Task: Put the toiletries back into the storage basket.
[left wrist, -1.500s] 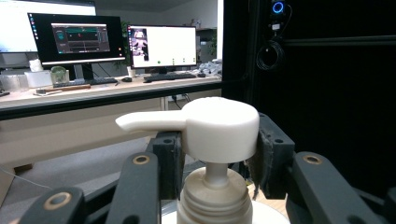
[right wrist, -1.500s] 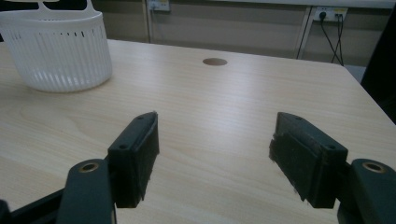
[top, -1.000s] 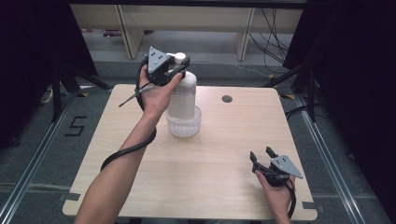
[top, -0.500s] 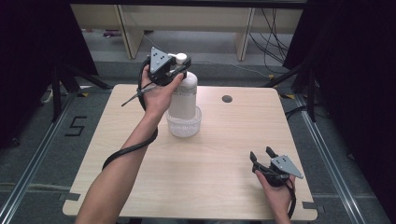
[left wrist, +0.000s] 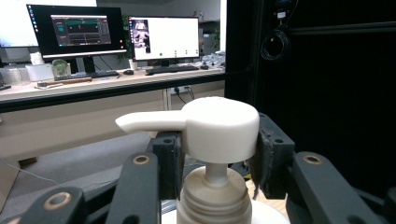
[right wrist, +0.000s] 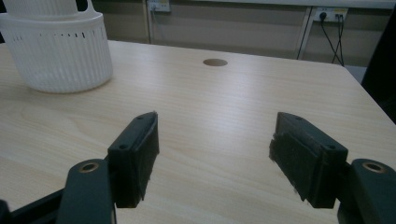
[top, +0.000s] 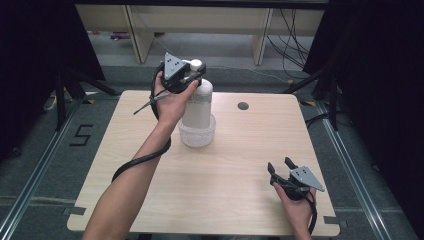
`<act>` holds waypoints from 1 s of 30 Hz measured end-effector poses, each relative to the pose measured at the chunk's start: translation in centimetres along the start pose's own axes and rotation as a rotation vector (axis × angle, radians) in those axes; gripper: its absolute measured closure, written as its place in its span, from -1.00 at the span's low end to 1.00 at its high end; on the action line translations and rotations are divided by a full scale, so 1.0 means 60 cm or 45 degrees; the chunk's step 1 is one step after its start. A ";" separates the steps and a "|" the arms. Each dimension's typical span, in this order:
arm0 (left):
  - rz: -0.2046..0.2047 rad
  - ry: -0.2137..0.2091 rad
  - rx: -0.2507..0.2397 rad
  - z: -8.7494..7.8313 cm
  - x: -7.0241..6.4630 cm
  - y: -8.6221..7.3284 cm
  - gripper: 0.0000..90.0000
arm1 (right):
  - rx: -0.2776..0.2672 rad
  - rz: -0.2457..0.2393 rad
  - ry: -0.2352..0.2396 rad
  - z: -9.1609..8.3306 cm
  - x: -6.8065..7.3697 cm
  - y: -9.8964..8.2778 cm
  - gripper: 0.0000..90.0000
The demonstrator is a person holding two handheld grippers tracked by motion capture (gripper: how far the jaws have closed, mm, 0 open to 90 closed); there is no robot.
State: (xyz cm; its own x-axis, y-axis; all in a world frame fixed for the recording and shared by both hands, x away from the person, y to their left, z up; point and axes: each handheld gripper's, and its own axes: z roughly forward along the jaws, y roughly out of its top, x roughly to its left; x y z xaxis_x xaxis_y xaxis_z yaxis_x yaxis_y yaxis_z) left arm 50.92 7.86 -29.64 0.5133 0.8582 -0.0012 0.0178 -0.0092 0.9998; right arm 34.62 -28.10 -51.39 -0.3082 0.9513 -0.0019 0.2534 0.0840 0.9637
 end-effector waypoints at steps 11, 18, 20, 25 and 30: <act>0.025 0.006 0.021 0.006 0.005 -0.012 0.32 | -0.013 -0.015 -0.005 0.001 -0.001 0.000 -0.28; 0.026 0.012 0.037 0.010 0.005 -0.018 0.32 | -0.027 -0.015 -0.008 0.002 -0.001 -0.001 -0.28; 0.003 0.020 0.053 0.009 0.003 -0.021 0.32 | -0.025 -0.002 -0.002 0.002 0.000 -0.001 -0.28; 0.025 0.015 0.050 0.012 0.007 -0.027 0.32 | -0.022 0.003 -0.002 0.001 0.001 -0.001 -0.28; -0.015 0.014 0.078 0.010 0.002 -0.034 0.32 | -0.016 -0.004 -0.007 0.000 0.000 -0.001 -0.28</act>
State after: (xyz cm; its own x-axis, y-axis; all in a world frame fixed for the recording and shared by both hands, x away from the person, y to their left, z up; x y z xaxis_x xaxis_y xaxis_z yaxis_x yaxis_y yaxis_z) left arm 51.46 7.66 -31.67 0.5031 0.8641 -0.0127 0.0762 -0.0298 0.9966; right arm 34.62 -28.10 -51.42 -0.3039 0.9527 -0.0060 0.2411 0.0830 0.9669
